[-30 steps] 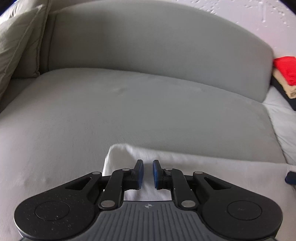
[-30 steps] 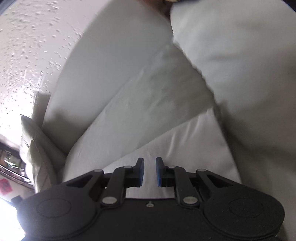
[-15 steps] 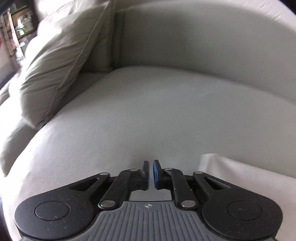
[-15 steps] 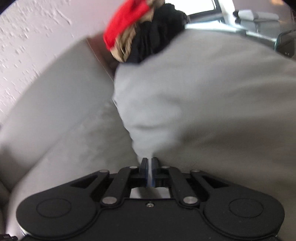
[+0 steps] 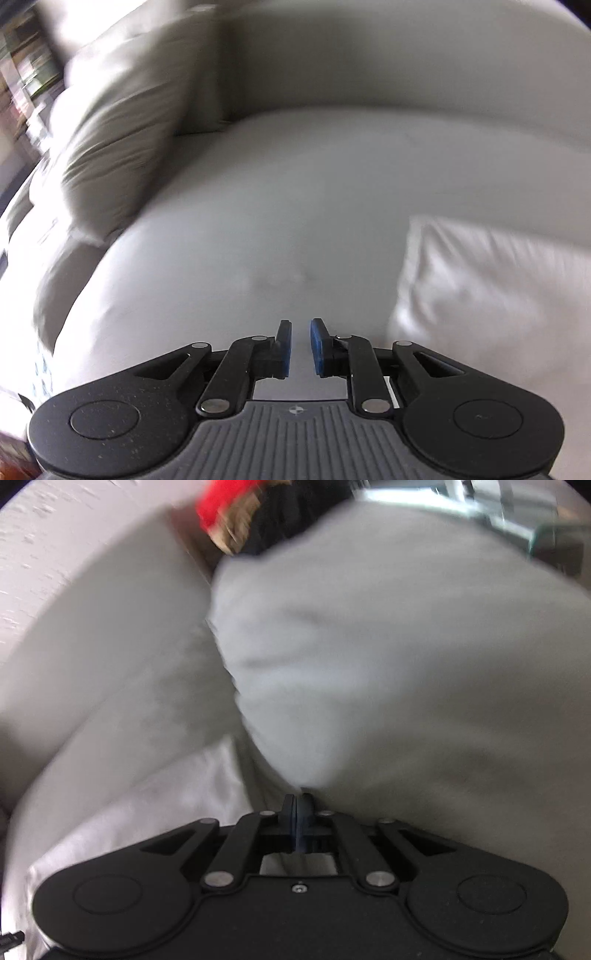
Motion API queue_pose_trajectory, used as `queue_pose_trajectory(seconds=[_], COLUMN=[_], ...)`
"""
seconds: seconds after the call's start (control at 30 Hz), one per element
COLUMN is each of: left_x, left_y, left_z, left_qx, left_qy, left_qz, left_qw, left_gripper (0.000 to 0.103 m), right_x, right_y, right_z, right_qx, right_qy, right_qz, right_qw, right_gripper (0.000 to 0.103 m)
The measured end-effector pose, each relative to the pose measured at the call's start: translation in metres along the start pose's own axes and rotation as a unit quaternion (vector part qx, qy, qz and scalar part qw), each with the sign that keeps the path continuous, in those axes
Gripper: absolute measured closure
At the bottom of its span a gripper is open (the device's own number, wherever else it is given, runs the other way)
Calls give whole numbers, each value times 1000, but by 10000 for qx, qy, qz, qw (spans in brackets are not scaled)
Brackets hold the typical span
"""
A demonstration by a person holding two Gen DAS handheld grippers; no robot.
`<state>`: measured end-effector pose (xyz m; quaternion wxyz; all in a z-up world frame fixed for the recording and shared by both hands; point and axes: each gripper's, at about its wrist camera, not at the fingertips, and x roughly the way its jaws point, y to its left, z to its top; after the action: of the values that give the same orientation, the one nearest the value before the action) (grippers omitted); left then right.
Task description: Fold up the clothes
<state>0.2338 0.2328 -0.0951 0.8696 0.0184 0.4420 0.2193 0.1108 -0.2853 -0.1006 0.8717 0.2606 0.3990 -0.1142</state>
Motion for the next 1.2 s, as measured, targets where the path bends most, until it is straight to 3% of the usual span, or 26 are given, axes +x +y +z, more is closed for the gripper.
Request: queue_pose_trajectory(seconds=[0.07, 0.17, 0.23, 0.3, 0.37, 0.4, 0.43, 0.5, 0.57, 0.63, 0.67, 0.7, 0.8, 0.9, 1.0, 1.1, 1.2], left_x=[-9, -17, -23, -25, -16, -16, -17, -19, -26, -34, -42, -47, -58, -75, -81, -65, -55], left_y=[21, 33, 24, 11, -9, -13, -15, -6, 3, 13, 20, 27, 47, 29, -4, -29, -49], left_z=[-2, -7, -11, -15, -18, -26, -28, -32, -39, -44, -49, -53, -62, -65, -63, -60, -66], left_qx=[-428, -581, -344, 65, 579, 729, 785, 600, 435, 289, 110, -110, -662, -279, 361, 657, 1087], left_qy=[-114, -140, -201, -205, 75, 158, 153, 271, 329, 209, 71, -4, -248, -647, -916, -517, -159], left_qz=[-238, -1195, -1692, -1845, -1458, -1130, -903, -807, -757, -537, -327, -311, -998, -1394, -1458, -1571, -1223], left_qw=[9987, 9910, 9848, 9826, 9876, 9908, 9927, 9946, 9956, 9979, 9994, 9995, 9925, 9877, 9844, 9840, 9864], left_gripper=[88, 88, 88, 85, 85, 85, 85, 85, 84, 86, 94, 95, 95, 94, 89, 85, 85], right_x=[-17, -36, -43, -33, -14, -10, -6, -14, -20, -31, -41, -52, -87, -105, -97, -99, -86], right_y=[0, -3, -2, 5, 14, 12, 10, 9, 5, -2, -7, -13, -22, -19, 3, 22, 20], right_z=[-3, -9, -14, -16, -18, -19, -20, -20, -26, -33, -36, -42, -54, -73, -82, -94, -92], right_qx=[-36, 4, 2, -4, -8, 5, 19, -127, -417, -510, -485, -457, -401, -618, -901, -1093, -856], right_qy=[-196, -268, -149, 201, 618, 691, 757, 548, 455, 374, 254, 116, -274, -238, -120, 89, 508], right_qz=[311, 933, 1311, 1493, 1290, 956, 615, -88, -513, -455, -352, -228, 296, 879, 1339, 1386, 1019], right_qw=[9993, 9953, 9913, 9886, 9897, 9930, 9952, 9984, 9968, 9970, 9979, 9986, 9984, 9939, 9868, 9843, 9898], right_gripper=[95, 94, 94, 93, 93, 103, 103, 102, 103, 103, 103, 99, 89, 89, 89, 87, 90])
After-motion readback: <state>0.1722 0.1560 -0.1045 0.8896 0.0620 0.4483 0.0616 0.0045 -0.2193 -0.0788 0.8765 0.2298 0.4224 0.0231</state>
